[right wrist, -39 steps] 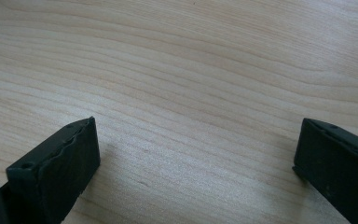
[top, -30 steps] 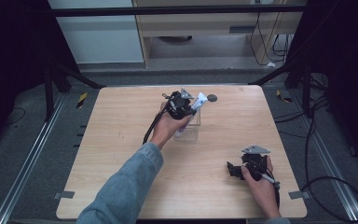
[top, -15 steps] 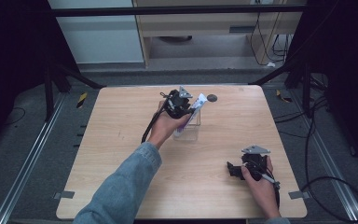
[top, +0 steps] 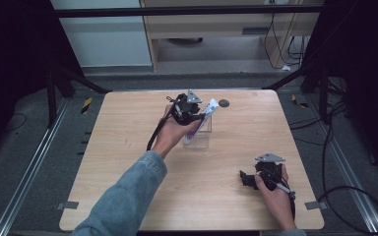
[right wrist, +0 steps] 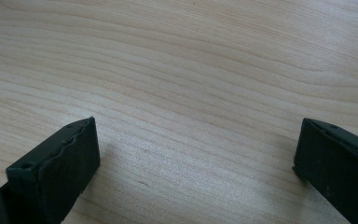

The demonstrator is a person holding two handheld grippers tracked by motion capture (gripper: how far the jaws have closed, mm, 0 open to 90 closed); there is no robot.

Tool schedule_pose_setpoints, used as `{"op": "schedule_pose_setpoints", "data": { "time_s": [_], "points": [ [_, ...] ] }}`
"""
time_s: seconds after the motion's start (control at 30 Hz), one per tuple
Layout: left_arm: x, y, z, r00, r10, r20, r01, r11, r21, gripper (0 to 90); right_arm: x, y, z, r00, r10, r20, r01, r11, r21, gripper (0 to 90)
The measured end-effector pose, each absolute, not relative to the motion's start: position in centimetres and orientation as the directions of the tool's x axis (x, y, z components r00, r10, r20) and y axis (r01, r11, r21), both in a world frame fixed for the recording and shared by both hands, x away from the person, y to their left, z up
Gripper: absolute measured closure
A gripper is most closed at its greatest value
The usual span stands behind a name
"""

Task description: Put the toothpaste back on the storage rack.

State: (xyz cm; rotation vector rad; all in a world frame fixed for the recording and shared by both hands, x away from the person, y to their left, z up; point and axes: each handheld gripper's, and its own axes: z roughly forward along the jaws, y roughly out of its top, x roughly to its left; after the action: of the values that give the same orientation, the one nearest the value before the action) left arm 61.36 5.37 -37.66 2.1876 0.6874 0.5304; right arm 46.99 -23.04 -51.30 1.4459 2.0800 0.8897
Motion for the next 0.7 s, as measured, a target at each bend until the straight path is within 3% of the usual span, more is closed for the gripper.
{"op": "schedule_pose_setpoints", "data": {
  "time_s": [0.7],
  "points": [
    [58.2,6.1,-36.8,0.789,0.589,0.178,0.273,-0.594,0.757,27.0,47.0,-23.0,-51.3,-0.348,0.938,-0.003,0.645,0.242,0.725,0.3]
  ]
}}
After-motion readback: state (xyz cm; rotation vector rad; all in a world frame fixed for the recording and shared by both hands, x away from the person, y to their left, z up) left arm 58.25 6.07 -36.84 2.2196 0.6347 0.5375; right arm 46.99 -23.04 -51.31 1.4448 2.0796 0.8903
